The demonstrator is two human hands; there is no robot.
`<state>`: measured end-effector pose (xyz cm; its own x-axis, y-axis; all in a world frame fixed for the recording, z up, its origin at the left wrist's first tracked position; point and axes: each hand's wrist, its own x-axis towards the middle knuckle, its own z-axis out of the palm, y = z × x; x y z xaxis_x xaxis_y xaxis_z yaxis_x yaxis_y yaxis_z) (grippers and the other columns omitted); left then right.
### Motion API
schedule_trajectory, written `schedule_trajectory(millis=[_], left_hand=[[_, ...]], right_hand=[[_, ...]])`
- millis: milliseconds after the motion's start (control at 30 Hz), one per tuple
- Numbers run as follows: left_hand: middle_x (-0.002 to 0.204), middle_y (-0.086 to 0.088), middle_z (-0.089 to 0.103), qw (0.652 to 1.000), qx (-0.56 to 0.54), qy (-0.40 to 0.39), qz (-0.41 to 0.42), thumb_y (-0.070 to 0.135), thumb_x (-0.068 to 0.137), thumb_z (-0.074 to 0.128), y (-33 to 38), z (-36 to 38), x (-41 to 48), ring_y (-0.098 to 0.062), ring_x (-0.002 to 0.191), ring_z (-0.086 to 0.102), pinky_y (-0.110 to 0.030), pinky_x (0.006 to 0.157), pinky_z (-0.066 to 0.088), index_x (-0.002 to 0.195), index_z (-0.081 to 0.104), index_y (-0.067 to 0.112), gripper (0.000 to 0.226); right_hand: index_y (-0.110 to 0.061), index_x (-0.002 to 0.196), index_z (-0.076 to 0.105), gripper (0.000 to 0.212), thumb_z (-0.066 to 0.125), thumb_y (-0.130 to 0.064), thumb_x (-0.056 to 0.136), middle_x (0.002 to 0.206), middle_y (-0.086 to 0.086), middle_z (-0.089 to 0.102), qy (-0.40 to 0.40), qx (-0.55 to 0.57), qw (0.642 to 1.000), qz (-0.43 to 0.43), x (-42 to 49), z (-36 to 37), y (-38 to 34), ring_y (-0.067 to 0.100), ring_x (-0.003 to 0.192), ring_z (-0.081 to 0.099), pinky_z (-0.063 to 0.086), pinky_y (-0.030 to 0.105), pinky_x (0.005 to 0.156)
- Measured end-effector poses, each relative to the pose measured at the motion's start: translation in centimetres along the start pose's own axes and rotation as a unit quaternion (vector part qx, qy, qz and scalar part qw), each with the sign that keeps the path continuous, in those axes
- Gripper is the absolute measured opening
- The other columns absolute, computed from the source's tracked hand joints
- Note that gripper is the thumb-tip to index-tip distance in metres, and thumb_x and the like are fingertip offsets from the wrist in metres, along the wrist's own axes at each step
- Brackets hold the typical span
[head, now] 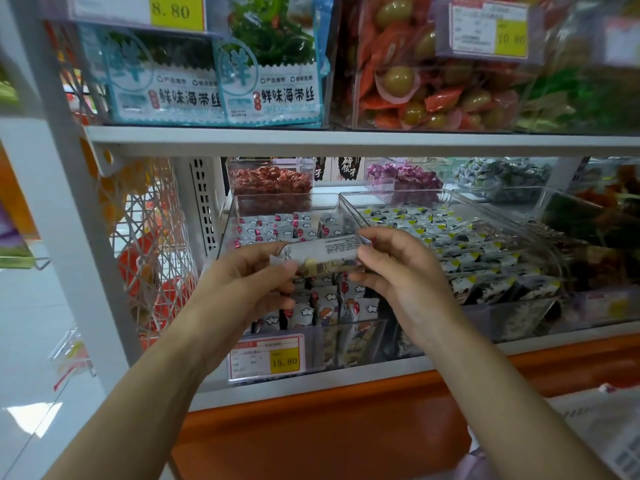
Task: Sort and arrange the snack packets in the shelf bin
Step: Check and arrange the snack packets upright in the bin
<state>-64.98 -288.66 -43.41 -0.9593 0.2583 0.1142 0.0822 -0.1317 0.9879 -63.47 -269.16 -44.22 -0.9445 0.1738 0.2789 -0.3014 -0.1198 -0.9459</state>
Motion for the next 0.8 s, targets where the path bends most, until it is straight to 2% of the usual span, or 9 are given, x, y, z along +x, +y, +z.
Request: schedule_trajectory(millis=[67, 200, 300, 400, 500, 567, 633, 700, 800], left_hand=[[0.091, -0.009, 0.065, 0.999, 0.028, 0.008, 0.017, 0.036, 0.063, 0.068, 0.1, 0.0, -0.1, -0.013, 0.075, 0.063, -0.020, 0.063, 0.053, 0.098, 0.071, 0.016, 0.041], [0.092, -0.007, 0.070, 0.998, 0.047, 0.007, 0.028, 0.045, 0.056, 0.068, 0.3, 0.0, -0.3, -0.012, 0.075, 0.064, -0.020, 0.066, 0.053, 0.094, 0.074, 0.021, 0.045], [0.092, -0.013, 0.068, 0.996, 0.076, 0.000, 0.042, 0.040, 0.061, 0.068, 0.2, 0.1, -0.3, -0.012, 0.074, 0.065, -0.018, 0.065, 0.053, 0.102, 0.070, 0.023, 0.044], [0.087, -0.022, 0.059, 0.992, 0.105, -0.003, 0.064, 0.030, 0.071, 0.067, 0.5, 0.4, -0.6, -0.010, 0.067, 0.064, -0.016, 0.063, 0.052, 0.103, 0.068, 0.025, 0.033], [0.073, -0.009, 0.048, 0.991, 0.118, -0.020, 0.065, 0.023, 0.071, 0.069, 0.4, 0.6, -0.6, -0.015, 0.067, 0.057, -0.021, 0.066, 0.054, 0.103, 0.067, 0.023, 0.032], [0.069, -0.002, 0.046, 0.989, 0.125, -0.021, 0.071, 0.013, 0.077, 0.069, 0.2, 0.9, -0.6, -0.017, 0.067, 0.057, -0.021, 0.065, 0.054, 0.102, 0.066, 0.018, 0.025], [0.072, -0.013, 0.050, 0.988, 0.137, -0.012, 0.069, 0.013, 0.081, 0.067, 0.1, 1.1, -0.6, -0.020, 0.069, 0.059, -0.024, 0.062, 0.055, 0.098, 0.066, 0.015, 0.017], [0.078, -0.019, 0.058, 0.988, 0.139, 0.002, 0.069, 0.018, 0.082, 0.065, 0.0, 1.2, -0.6, -0.012, 0.062, 0.060, -0.019, 0.054, 0.052, 0.090, 0.065, 0.012, 0.010], [0.067, 0.000, 0.063, 0.989, 0.126, 0.026, 0.072, 0.019, 0.085, 0.061, -0.1, 1.1, -0.4, -0.004, 0.054, 0.058, -0.017, 0.050, 0.049, 0.081, 0.066, 0.010, 0.011]], right_hand=[[-0.016, 0.095, 0.067, 0.020, 0.060, 0.000, 0.085, 0.099, 0.016, 0.060, -0.009, -0.022, 1.000, -0.009, -0.1, 0.2, 0.1, 0.020, 0.085, 0.066, 0.056, 0.033, 0.077], [-0.017, 0.091, 0.069, 0.012, 0.062, -0.008, 0.086, 0.092, 0.009, 0.067, -0.019, -0.031, 0.999, -0.026, -0.1, 0.3, 0.1, 0.017, 0.082, 0.069, 0.057, 0.031, 0.073], [-0.021, 0.085, 0.075, 0.014, 0.064, -0.012, 0.085, 0.083, 0.000, 0.071, -0.017, -0.044, 0.999, -0.024, -0.2, 0.3, -0.1, 0.018, 0.080, 0.069, 0.057, 0.028, 0.066], [-0.021, 0.075, 0.076, 0.015, 0.067, -0.012, 0.083, 0.076, 0.003, 0.070, -0.009, -0.060, 0.998, -0.032, -0.3, 0.2, -0.3, 0.021, 0.076, 0.069, 0.057, 0.027, 0.062], [-0.014, 0.069, 0.071, 0.018, 0.065, -0.012, 0.085, 0.070, 0.006, 0.068, 0.011, -0.097, 0.994, -0.046, -0.3, 0.1, -0.3, 0.023, 0.069, 0.068, 0.059, 0.033, 0.059], [-0.008, 0.070, 0.068, 0.018, 0.064, -0.015, 0.086, 0.073, 0.016, 0.066, 0.029, -0.161, 0.984, -0.070, -0.2, 0.1, -0.1, 0.030, 0.071, 0.065, 0.058, 0.038, 0.064], [-0.008, 0.072, 0.068, 0.018, 0.064, -0.018, 0.086, 0.071, 0.016, 0.064, 0.030, -0.214, 0.972, -0.097, -0.3, 0.2, -0.1, 0.024, 0.068, 0.061, 0.052, 0.032, 0.065], [-0.013, 0.071, 0.068, 0.016, 0.064, -0.016, 0.086, 0.066, 0.002, 0.063, 0.023, -0.229, 0.966, -0.116, -0.5, 0.5, -0.3, 0.005, 0.061, 0.057, 0.046, 0.016, 0.058], [-0.013, 0.076, 0.070, 0.012, 0.064, -0.015, 0.086, 0.068, -0.006, 0.063, 0.011, -0.236, 0.964, -0.125, -0.7, 0.8, -0.3, -0.003, 0.063, 0.057, 0.041, 0.007, 0.058]])
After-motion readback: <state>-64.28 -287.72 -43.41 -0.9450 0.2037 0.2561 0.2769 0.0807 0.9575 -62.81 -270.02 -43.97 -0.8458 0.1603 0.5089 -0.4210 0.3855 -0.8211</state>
